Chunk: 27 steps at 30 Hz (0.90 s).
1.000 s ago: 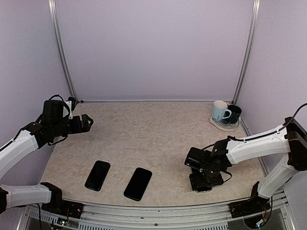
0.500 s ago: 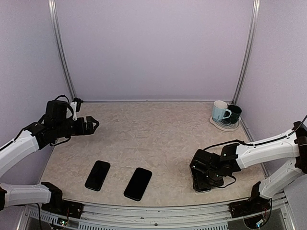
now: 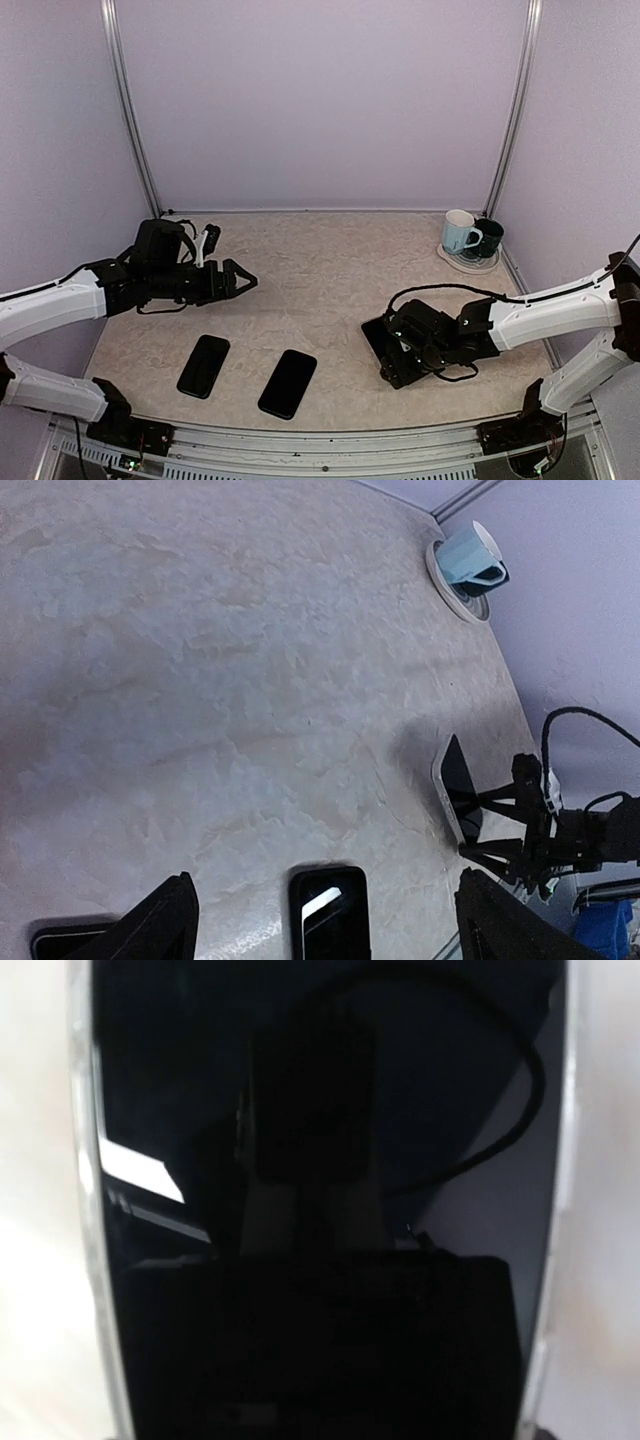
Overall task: Take the phone out of the phone case
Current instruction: Pick up the phone with the phone case at the center of the board, then pass from the right arm to the left
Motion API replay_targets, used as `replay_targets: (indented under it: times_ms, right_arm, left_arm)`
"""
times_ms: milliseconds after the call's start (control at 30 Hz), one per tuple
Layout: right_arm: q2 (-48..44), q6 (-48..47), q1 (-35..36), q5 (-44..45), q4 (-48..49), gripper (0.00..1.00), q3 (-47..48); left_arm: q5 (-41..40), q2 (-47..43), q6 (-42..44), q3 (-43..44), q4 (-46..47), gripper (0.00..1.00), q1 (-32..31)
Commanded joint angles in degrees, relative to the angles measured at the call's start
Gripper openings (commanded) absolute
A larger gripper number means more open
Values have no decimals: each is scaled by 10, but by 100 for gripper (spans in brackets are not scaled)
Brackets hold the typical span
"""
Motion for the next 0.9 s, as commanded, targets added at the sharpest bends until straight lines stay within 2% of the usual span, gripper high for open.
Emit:
replay_targets:
  times_ms: [0, 167, 333, 600, 867]
  right_arm:
    - [-15, -87, -5, 35, 135, 38, 27]
    - [-27, -131, -6, 36, 167, 38, 36]
    - [-49, -173, -7, 37, 196, 38, 40]
    - [-69, -208, -9, 23, 214, 38, 41]
    - [-78, -221, -9, 10, 222, 38, 46]
  left_arm:
    - [14, 52, -75, 16, 55, 87, -51]
    - [7, 100, -129, 35, 106, 84, -107]
    - [22, 148, -142, 87, 150, 82, -157]
    - [31, 227, -182, 138, 196, 69, -179]
    - [14, 276, -178, 186, 177, 57, -200]
